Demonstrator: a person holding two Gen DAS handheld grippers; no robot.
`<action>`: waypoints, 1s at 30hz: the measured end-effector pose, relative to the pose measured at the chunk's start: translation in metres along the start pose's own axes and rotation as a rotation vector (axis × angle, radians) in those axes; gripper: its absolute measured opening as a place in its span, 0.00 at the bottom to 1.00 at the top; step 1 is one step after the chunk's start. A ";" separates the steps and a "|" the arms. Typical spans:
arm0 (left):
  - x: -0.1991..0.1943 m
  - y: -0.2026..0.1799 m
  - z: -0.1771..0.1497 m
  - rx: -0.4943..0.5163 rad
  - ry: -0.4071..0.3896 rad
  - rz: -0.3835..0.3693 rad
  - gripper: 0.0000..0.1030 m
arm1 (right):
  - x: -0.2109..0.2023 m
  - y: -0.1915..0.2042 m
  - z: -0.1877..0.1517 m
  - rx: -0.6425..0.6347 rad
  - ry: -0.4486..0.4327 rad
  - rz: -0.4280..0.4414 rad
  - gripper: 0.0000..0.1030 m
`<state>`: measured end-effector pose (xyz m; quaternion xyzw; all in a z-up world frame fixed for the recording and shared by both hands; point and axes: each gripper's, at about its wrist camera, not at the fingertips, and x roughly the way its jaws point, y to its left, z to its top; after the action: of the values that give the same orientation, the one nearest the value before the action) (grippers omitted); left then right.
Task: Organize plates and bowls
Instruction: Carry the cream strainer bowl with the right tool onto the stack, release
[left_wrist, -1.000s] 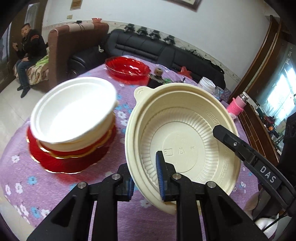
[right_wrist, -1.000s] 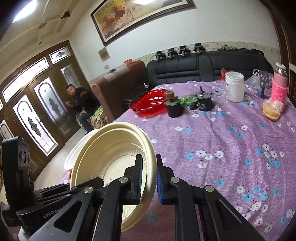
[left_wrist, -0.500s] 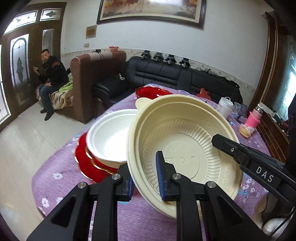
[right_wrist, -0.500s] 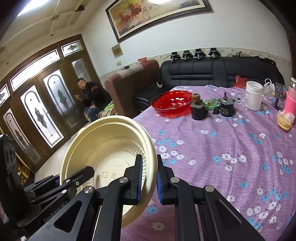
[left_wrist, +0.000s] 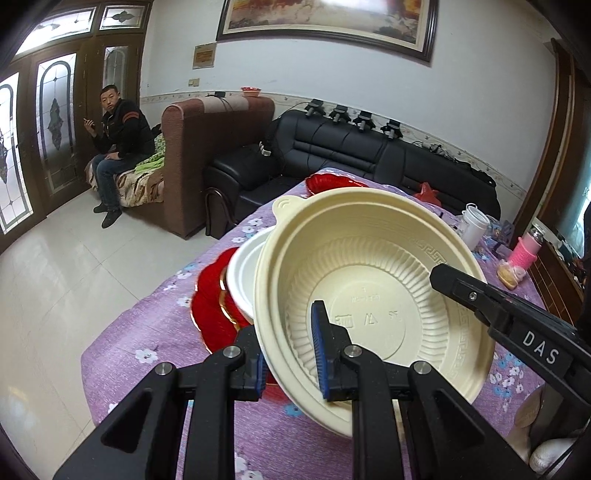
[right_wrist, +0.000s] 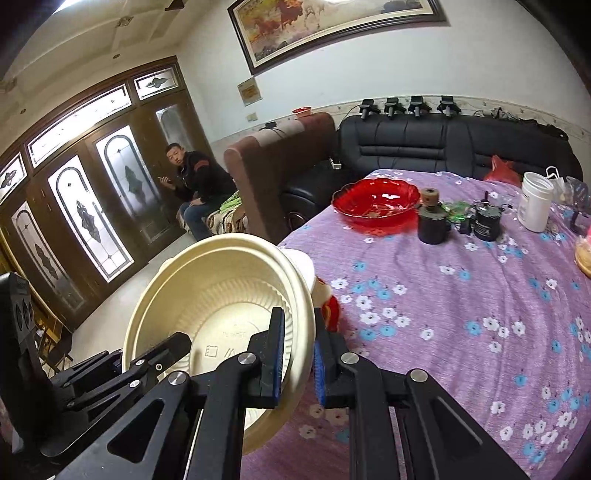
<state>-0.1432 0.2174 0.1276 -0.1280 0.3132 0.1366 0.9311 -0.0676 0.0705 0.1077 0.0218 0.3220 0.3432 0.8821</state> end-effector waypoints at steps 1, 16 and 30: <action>0.002 0.002 0.002 0.000 0.001 0.001 0.19 | 0.002 0.002 0.001 -0.003 0.001 0.000 0.16; 0.050 0.018 0.032 0.033 0.020 0.089 0.20 | 0.063 0.007 0.029 0.029 0.050 -0.005 0.16; 0.093 0.034 0.031 0.032 0.088 0.122 0.23 | 0.111 -0.002 0.021 0.042 0.126 -0.017 0.17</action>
<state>-0.0663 0.2749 0.0893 -0.0998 0.3633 0.1825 0.9081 0.0080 0.1416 0.0627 0.0158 0.3842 0.3297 0.8622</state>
